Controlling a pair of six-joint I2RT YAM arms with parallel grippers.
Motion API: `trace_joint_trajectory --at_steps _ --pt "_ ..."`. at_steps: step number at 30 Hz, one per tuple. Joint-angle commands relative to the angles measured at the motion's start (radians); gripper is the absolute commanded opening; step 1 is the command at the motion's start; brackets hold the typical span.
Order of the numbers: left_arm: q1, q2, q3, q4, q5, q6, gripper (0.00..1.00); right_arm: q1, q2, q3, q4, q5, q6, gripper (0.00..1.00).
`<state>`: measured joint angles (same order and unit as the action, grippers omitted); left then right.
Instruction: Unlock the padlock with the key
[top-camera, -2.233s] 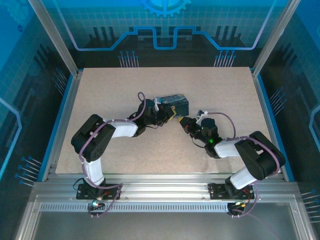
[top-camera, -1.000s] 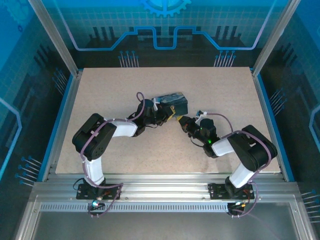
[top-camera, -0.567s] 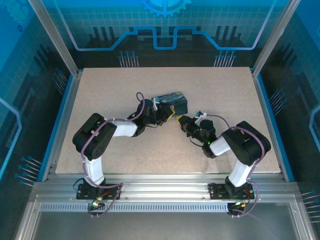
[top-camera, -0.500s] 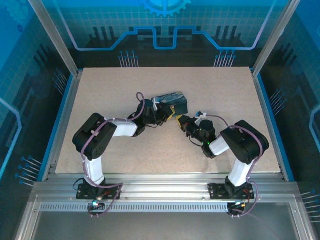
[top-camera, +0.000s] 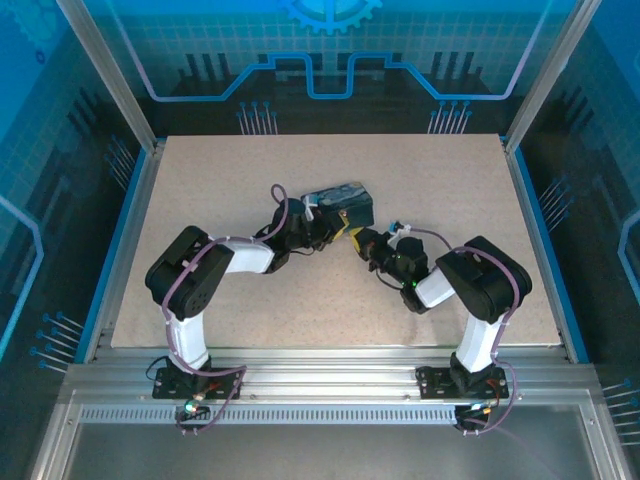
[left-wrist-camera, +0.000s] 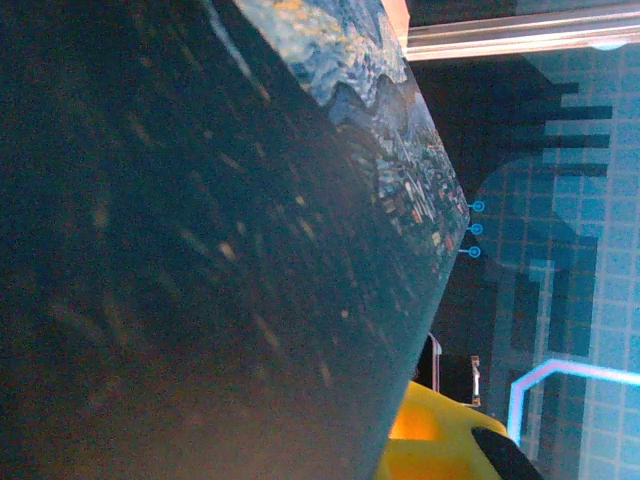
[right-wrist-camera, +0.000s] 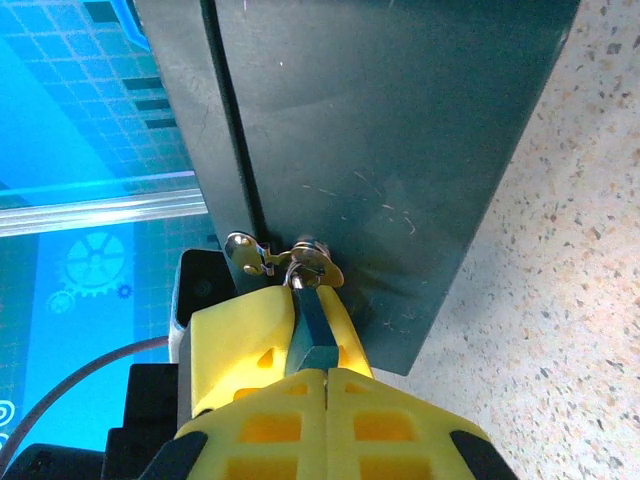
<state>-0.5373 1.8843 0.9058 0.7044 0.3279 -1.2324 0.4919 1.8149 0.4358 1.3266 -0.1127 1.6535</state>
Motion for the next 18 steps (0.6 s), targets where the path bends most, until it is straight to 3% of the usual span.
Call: trace_joint_trajectory --at_steps 1,18 --pt "-0.042 -0.002 -0.017 0.065 0.116 -0.01 0.0 0.005 0.032 0.058 -0.043 0.022 0.0 0.0" --pt "-0.066 0.025 -0.022 0.101 0.182 -0.026 0.0 0.005 0.019 0.087 -0.099 0.007 -0.028 0.0"
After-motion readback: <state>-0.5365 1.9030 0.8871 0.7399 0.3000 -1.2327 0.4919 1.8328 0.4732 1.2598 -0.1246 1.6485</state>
